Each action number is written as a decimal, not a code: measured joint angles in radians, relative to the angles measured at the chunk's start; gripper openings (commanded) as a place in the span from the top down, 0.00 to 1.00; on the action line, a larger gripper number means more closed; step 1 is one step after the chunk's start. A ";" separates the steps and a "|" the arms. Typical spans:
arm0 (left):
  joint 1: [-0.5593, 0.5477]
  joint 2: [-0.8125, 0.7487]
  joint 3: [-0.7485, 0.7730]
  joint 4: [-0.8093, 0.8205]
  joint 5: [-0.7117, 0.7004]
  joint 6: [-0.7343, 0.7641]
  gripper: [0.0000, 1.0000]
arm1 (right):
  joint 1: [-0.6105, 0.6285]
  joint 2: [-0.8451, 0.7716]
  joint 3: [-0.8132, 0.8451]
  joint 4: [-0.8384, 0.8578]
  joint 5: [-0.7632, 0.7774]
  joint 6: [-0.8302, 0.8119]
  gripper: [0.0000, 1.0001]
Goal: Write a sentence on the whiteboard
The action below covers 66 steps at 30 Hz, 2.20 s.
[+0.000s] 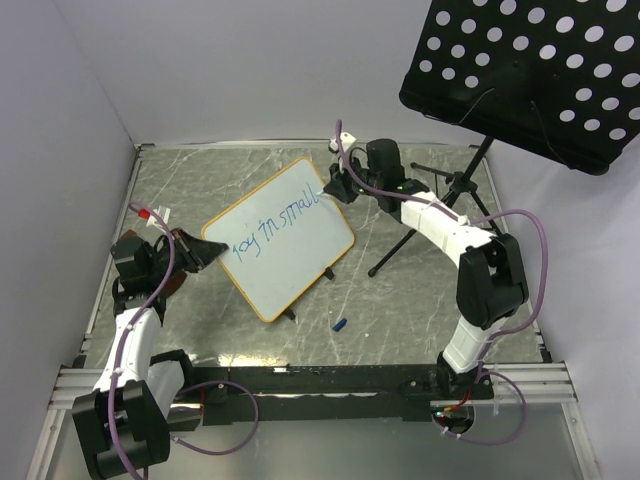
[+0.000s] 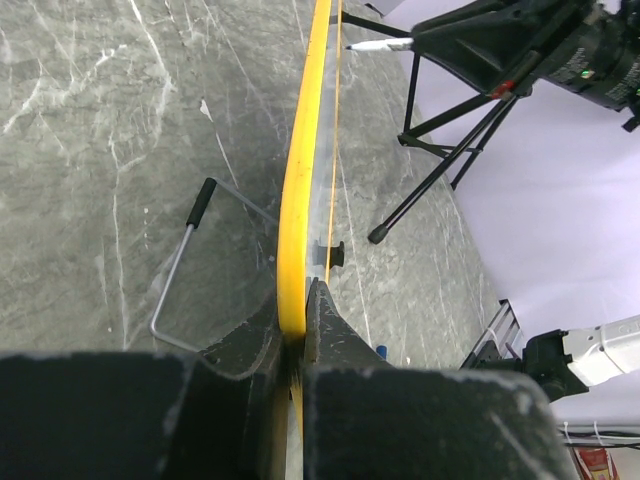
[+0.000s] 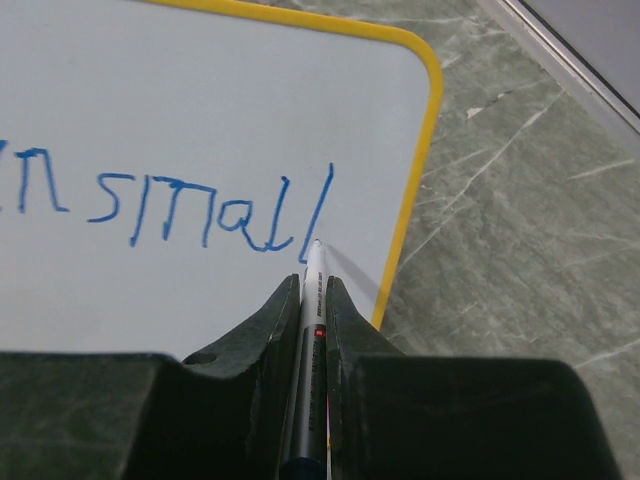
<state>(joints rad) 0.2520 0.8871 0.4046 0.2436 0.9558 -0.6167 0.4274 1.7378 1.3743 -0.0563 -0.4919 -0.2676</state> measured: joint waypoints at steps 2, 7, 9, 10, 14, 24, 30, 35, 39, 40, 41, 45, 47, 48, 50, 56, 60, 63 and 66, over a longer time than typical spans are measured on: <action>0.000 0.000 0.000 0.001 0.000 0.000 0.99 | 0.000 -0.021 -0.002 -0.012 -0.022 0.009 1.00; 0.000 0.000 0.000 0.002 0.000 0.000 0.99 | 0.000 -0.135 -0.035 -0.042 -0.128 0.021 1.00; 0.000 0.000 0.000 0.002 0.000 0.000 0.99 | 0.000 -0.190 -0.039 -0.075 -0.200 0.011 1.00; 0.000 0.000 0.000 0.001 0.000 0.001 0.99 | 0.000 -0.209 -0.038 -0.098 -0.242 -0.006 1.00; -0.001 0.000 0.000 0.002 0.000 0.001 0.99 | 0.000 -0.281 -0.032 -0.181 -0.336 -0.071 1.00; -0.005 0.000 0.005 0.000 0.000 0.006 0.99 | 0.000 -0.343 -0.092 -0.318 -0.457 -0.159 1.00; -0.007 -0.001 0.006 -0.001 0.000 0.009 0.99 | 0.006 -0.363 -0.148 -0.336 -0.486 -0.175 1.00; -0.009 -0.007 0.006 -0.002 -0.001 0.013 0.99 | 0.020 -0.365 -0.172 -0.341 -0.492 -0.177 1.00; -0.010 -0.008 0.006 -0.002 -0.001 0.014 0.99 | 0.053 -0.366 -0.185 -0.342 -0.485 -0.185 1.00; -0.010 -0.009 0.006 -0.002 -0.001 0.014 0.99 | 0.066 -0.366 -0.189 -0.341 -0.481 -0.189 1.00; -0.010 -0.009 0.006 -0.002 -0.001 0.014 0.99 | 0.081 -0.366 -0.193 -0.342 -0.476 -0.193 1.00; -0.011 -0.013 0.006 -0.004 -0.002 0.014 0.99 | 0.129 -0.367 -0.213 -0.340 -0.461 -0.197 1.00; -0.013 -0.016 0.006 -0.005 -0.002 0.019 0.99 | 0.149 -0.367 -0.220 -0.341 -0.454 -0.197 1.00; -0.013 -0.016 0.006 -0.005 -0.002 0.021 0.99 | 0.160 -0.367 -0.222 -0.341 -0.449 -0.196 1.00; -0.013 -0.018 0.006 -0.006 -0.003 0.022 0.99 | 0.182 -0.367 -0.222 -0.338 -0.443 -0.195 1.00; -0.015 -0.021 0.006 -0.009 -0.004 0.023 0.99 | 0.240 -0.366 -0.222 -0.333 -0.433 -0.195 1.00; -0.015 -0.021 0.006 -0.009 -0.004 0.026 0.99 | 0.255 -0.365 -0.222 -0.333 -0.432 -0.194 1.00; -0.015 -0.021 0.006 -0.009 -0.004 0.026 0.99 | 0.258 -0.365 -0.222 -0.331 -0.432 -0.194 1.00; -0.015 -0.021 0.006 -0.009 -0.004 0.026 0.99 | 0.259 -0.365 -0.222 -0.326 -0.431 -0.191 1.00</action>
<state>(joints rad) 0.2367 0.8661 0.4103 0.2344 0.9520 -0.5911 0.6868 1.3731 1.1522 -0.3824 -0.9234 -0.4583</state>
